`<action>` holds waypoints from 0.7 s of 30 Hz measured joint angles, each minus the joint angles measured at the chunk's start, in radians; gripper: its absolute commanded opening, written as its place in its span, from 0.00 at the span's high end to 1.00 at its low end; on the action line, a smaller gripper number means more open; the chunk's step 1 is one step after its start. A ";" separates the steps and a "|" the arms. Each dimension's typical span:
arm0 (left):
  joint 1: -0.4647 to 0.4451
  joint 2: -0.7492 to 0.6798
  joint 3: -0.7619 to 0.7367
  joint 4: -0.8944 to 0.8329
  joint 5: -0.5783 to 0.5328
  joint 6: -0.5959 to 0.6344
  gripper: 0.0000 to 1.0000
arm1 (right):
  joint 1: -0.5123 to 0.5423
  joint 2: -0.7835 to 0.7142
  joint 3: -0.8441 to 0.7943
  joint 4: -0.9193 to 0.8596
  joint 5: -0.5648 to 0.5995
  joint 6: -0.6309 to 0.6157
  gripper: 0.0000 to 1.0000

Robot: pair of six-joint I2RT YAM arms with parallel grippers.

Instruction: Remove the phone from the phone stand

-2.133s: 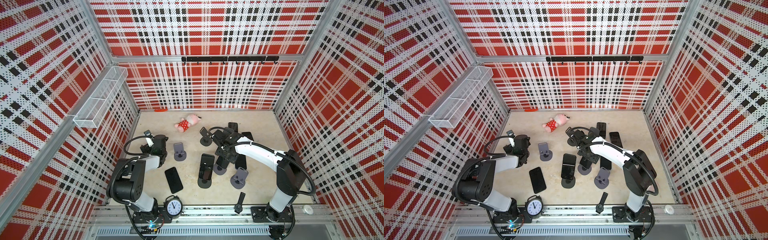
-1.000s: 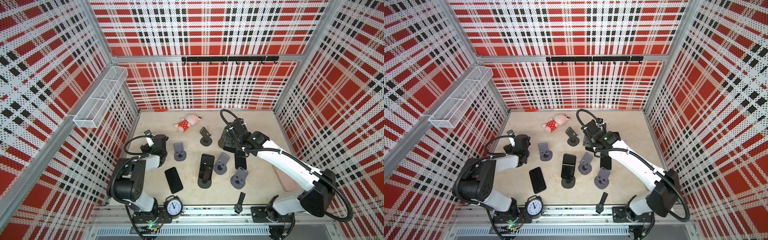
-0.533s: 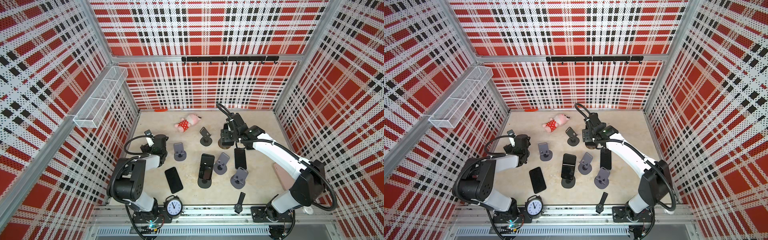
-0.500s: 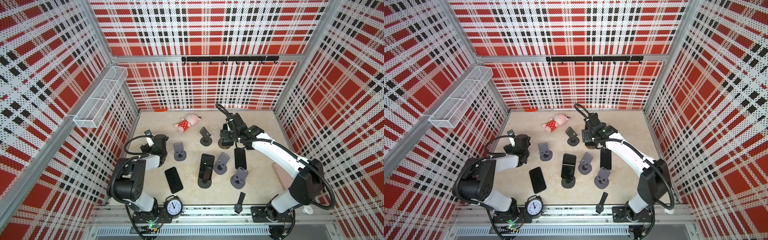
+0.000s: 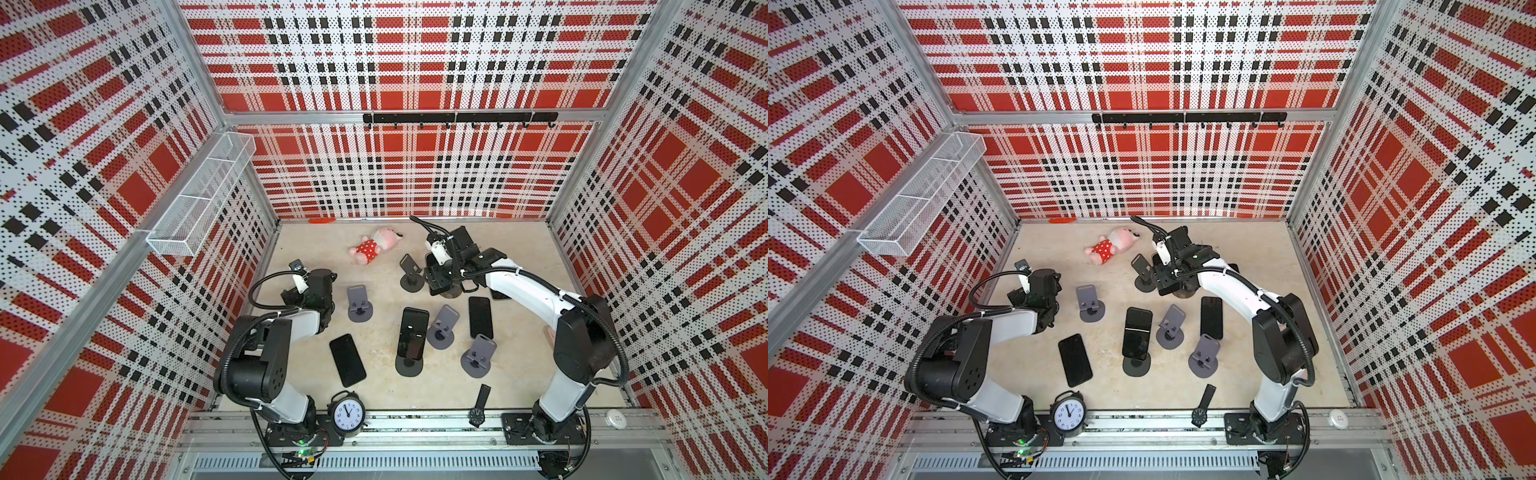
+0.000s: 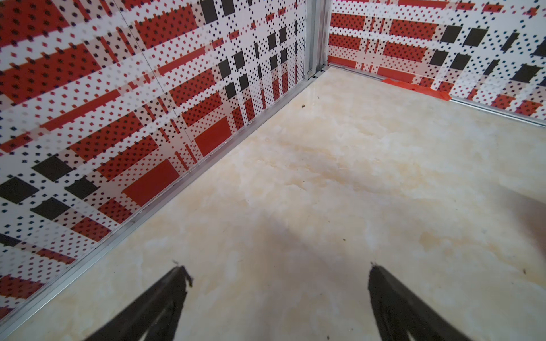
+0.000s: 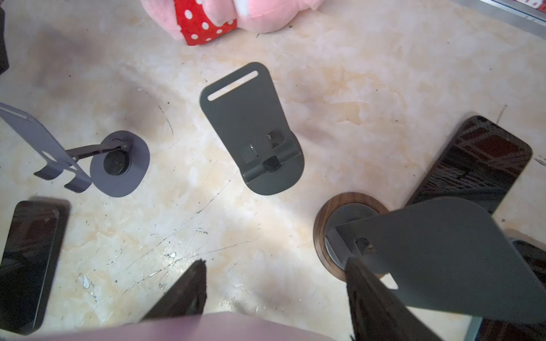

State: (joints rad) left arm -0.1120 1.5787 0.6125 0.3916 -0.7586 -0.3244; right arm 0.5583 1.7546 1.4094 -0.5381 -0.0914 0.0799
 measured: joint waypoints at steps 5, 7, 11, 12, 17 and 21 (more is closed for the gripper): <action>0.000 0.000 0.000 0.000 0.002 0.000 0.02 | 0.000 0.000 -0.079 0.063 -0.061 -0.085 0.37; 0.000 0.000 0.000 0.000 0.003 0.000 0.02 | 0.000 0.000 -0.115 0.075 -0.074 -0.117 0.36; 0.000 0.000 0.000 0.000 0.003 0.000 0.02 | 0.000 0.000 -0.157 0.077 -0.092 -0.199 0.36; 0.000 0.000 0.000 0.000 0.003 0.000 0.02 | 0.000 0.000 -0.158 0.075 -0.092 -0.217 0.36; 0.000 0.000 0.000 0.000 0.003 0.000 0.02 | 0.001 0.000 -0.158 0.068 -0.090 -0.308 0.38; 0.000 0.000 0.000 0.000 0.004 0.000 0.02 | 0.002 0.007 -0.134 0.029 -0.085 -0.373 0.38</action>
State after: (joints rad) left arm -0.1116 1.5787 0.6125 0.3912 -0.7547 -0.3244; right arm 0.5598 1.7618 1.2751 -0.5095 -0.1768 -0.2935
